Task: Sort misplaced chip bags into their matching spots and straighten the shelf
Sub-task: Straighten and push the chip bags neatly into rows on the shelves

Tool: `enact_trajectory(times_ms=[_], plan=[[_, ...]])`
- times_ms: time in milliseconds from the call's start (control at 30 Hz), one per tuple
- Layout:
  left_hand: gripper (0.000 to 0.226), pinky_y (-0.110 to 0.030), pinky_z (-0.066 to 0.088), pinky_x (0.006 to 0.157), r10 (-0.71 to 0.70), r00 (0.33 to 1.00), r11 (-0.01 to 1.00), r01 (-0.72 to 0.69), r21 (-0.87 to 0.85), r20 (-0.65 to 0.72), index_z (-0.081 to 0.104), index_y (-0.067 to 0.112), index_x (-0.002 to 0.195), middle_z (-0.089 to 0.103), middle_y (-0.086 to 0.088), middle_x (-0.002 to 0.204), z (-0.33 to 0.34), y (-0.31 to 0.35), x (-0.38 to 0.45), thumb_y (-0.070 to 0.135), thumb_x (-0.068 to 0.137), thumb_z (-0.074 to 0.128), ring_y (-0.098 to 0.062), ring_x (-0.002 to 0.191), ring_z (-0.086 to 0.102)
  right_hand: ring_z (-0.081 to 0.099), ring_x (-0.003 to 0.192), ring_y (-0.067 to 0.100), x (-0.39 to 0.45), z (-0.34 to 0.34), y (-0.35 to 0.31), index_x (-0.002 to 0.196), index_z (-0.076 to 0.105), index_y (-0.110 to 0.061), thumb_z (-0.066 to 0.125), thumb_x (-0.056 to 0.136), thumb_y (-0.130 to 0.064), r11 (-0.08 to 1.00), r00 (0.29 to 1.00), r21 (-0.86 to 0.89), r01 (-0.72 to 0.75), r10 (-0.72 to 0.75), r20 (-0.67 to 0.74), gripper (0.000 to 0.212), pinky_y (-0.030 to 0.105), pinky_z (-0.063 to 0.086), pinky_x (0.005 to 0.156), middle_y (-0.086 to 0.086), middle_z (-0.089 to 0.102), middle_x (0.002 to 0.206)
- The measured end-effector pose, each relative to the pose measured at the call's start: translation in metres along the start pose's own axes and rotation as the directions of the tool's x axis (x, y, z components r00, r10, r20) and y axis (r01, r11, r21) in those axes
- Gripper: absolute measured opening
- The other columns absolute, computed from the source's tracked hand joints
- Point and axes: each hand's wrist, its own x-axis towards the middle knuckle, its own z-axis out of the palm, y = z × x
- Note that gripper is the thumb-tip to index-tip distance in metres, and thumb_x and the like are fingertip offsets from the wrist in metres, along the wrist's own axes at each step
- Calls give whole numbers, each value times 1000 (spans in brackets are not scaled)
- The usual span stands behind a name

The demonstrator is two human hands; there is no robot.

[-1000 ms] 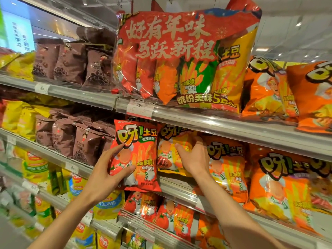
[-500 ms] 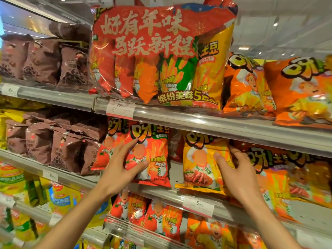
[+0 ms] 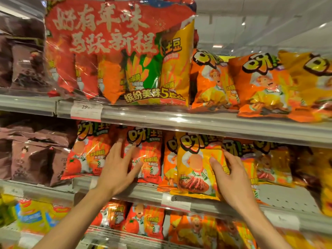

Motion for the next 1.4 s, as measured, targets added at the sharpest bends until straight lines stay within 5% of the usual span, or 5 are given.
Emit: enact_trajectory(times_ms=[167,500,967,1100,1400], plan=[[46,-32,42,100,121,968,955,-174,-239,-222,57,21,130,52,1,132,-4,49,-5,50,95,47,-16,123,48,48,119,7,-3,-10,-1,142,48,-25,54,91,-53,999,1000,47,8,-8,9,58,26,36,94,-10,50,128],[40,-34,41,102,415,898,846,-440,-302,-146,60,24,128,55,4,127,46,206,0,45,96,50,-17,121,49,48,122,8,2,-121,55,142,47,-24,57,94,-46,997,990,7,-72,72,-118,54,26,36,97,-10,47,131],[60,-56,20,119,357,934,929,-351,120,-30,43,26,148,46,-16,147,104,289,-1,58,100,29,-35,140,36,43,128,24,25,-168,148,149,27,-17,32,102,-43,914,989,-403,-49,-12,-147,54,33,37,100,7,37,141],[61,-57,18,120,352,935,927,-343,153,-35,37,27,153,42,-16,152,106,292,-1,58,100,29,-35,143,34,16,147,30,27,-165,145,153,19,-18,24,102,-50,838,993,-546,20,-83,-90,60,41,19,119,14,18,158],[60,-56,19,120,328,944,932,-318,175,-31,36,29,151,46,-15,149,108,295,0,60,101,25,-34,143,35,30,142,36,36,-147,148,148,38,-18,26,101,-57,638,979,-749,181,-190,75,62,51,16,120,14,40,150]])
